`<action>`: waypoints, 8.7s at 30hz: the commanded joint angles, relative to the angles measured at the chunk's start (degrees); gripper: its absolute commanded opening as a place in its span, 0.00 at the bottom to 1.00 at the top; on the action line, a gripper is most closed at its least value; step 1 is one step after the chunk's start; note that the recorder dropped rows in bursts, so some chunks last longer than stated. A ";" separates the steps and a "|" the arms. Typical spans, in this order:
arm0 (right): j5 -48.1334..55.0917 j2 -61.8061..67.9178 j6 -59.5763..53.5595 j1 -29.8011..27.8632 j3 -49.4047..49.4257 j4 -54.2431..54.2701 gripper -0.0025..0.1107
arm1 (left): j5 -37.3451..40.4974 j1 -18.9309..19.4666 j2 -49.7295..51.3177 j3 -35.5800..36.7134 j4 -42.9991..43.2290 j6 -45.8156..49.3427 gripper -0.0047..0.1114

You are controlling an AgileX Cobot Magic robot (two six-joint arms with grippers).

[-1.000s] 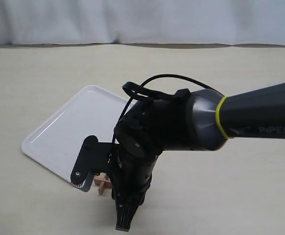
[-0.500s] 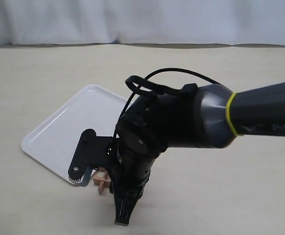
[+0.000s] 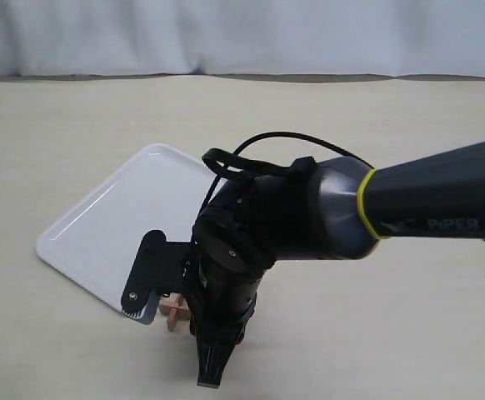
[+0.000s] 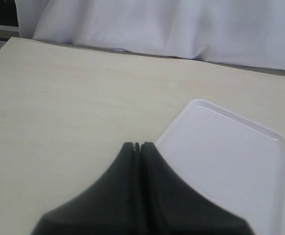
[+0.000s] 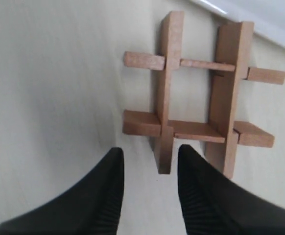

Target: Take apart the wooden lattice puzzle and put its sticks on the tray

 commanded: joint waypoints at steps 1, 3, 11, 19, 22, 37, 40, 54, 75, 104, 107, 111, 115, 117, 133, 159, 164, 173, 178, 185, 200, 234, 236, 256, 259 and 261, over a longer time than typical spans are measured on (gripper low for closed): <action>-3.35 -0.15 1.28 0.09 0.08 -0.53 0.34 | -0.55 -0.05 -0.06 0.13 -0.35 -0.15 0.04; -3.70 -0.15 1.41 0.09 0.08 -0.53 0.34 | -0.55 -0.05 -0.06 0.13 -0.35 -0.15 0.04; -3.95 -0.15 3.14 0.09 0.22 -0.53 0.34 | -0.55 -0.05 -0.06 0.13 -0.46 -0.15 0.04; -5.32 0.96 6.10 0.09 0.22 -0.53 0.34 | -0.55 -0.05 -0.06 0.13 -0.46 -0.15 0.04; -6.11 2.40 6.49 0.09 0.22 -0.53 0.34 | -0.55 -0.05 -0.06 0.13 -0.46 -0.15 0.04; -1.29 -11.34 5.95 0.09 0.03 -2.06 0.06 | -0.55 -0.05 -0.06 0.13 -0.46 -0.15 0.04; -3.21 -14.71 6.78 0.09 0.03 -2.06 0.06 | -0.55 -0.05 -0.06 0.13 -0.46 -0.15 0.04; -7.51 1.10 20.36 -1.75 -17.60 -3.31 0.06 | -0.55 -0.05 -0.06 0.13 -0.46 -0.15 0.04; 6.08 14.40 26.84 -2.73 -34.61 -3.59 0.53 | -0.55 -0.05 -0.06 0.13 -0.46 -0.15 0.04; 3.29 0.99 13.47 -2.85 -4.84 -1.98 0.46 | -0.55 -0.05 -0.06 0.13 -0.46 -0.15 0.04; 0.89 0.99 13.47 -2.85 -3.88 -1.98 0.46 | -0.55 -0.05 -0.06 0.13 -0.46 -0.15 0.04; -0.69 1.33 13.47 -2.85 -3.79 -1.98 0.46 | -0.55 -0.05 -0.06 0.13 -0.46 -0.15 0.04; -1.37 2.63 13.47 -2.85 -3.79 -2.49 0.45 | -0.55 -0.05 -0.06 0.13 -0.46 -0.15 0.04; -1.11 3.35 13.47 -2.85 -3.79 -3.54 0.43 | -0.55 -0.05 -0.06 0.13 -0.46 -0.15 0.04; -1.90 3.63 13.31 -2.85 -3.79 -3.54 0.13 | -0.55 -0.05 -0.06 0.13 -0.46 -0.15 0.04; -10.45 -7.62 16.92 -2.85 -4.98 -11.72 0.06 | -0.55 -0.05 -0.06 0.13 -0.35 -0.15 0.04; -14.99 -1.37 31.73 -2.85 -11.50 -22.09 0.06 | -0.55 -0.05 -0.06 0.13 -0.35 -0.15 0.04; -7.16 14.66 48.31 -2.85 -23.87 -32.17 0.21 | -0.55 -0.05 -0.06 0.13 -0.45 -0.15 0.04; -4.96 13.21 49.85 0.23 -25.08 -31.84 0.50 | -0.55 -0.05 -0.06 0.13 -0.45 -0.15 0.04; 13.33 2.99 49.55 2.05 -27.84 -22.87 0.50 | -0.55 -0.05 -0.06 0.13 -0.45 -0.15 0.04; 14.59 2.01 69.64 3.11 -15.19 -14.05 0.50 | -0.55 -0.05 -0.06 0.13 -0.45 -0.15 0.04; -3.31 4.66 96.05 3.21 -3.92 -25.22 0.39 | -0.55 -0.05 -0.06 0.13 -0.45 -0.15 0.04; -2.96 4.66 96.19 3.21 -3.92 -25.22 0.26 | -0.55 -0.05 -0.06 0.13 -0.45 -0.15 0.04; -0.41 -8.18 93.23 3.25 -6.79 -41.10 0.06 | -0.55 -0.05 -0.06 0.13 0.04 -0.15 0.04; -2.29 -7.97 93.23 3.02 -8.63 -45.38 0.06 | -0.55 -0.05 -0.06 0.13 0.04 -0.15 0.04; -5.05 -6.77 93.36 1.93 -9.96 -47.50 0.06 | -0.55 -0.05 -0.06 0.13 0.04 -0.15 0.04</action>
